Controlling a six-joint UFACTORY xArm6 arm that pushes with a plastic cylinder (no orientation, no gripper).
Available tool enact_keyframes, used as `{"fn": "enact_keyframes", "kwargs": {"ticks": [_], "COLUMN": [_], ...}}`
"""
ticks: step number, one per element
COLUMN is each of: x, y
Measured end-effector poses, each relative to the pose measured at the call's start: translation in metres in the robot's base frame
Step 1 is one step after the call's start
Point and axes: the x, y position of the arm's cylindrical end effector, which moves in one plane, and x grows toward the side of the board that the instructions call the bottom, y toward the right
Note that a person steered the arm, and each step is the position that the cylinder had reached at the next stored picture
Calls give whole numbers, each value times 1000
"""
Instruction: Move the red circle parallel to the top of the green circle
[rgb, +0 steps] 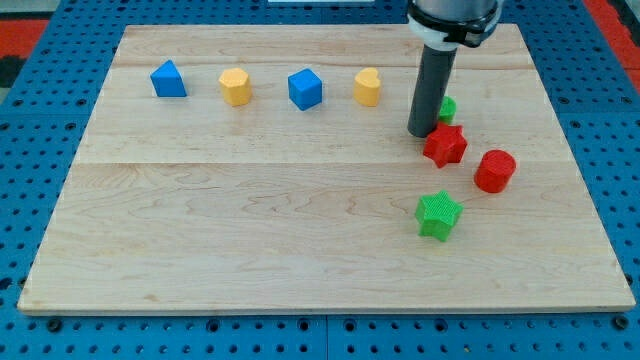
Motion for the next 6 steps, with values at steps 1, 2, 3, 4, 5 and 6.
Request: {"fn": "enact_keyframes", "kwargs": {"ticks": [1,2,3,4,5,6], "x": [-16,-42,-24,-6,23,42], "y": [2,2,2,-6,-23,-23]}}
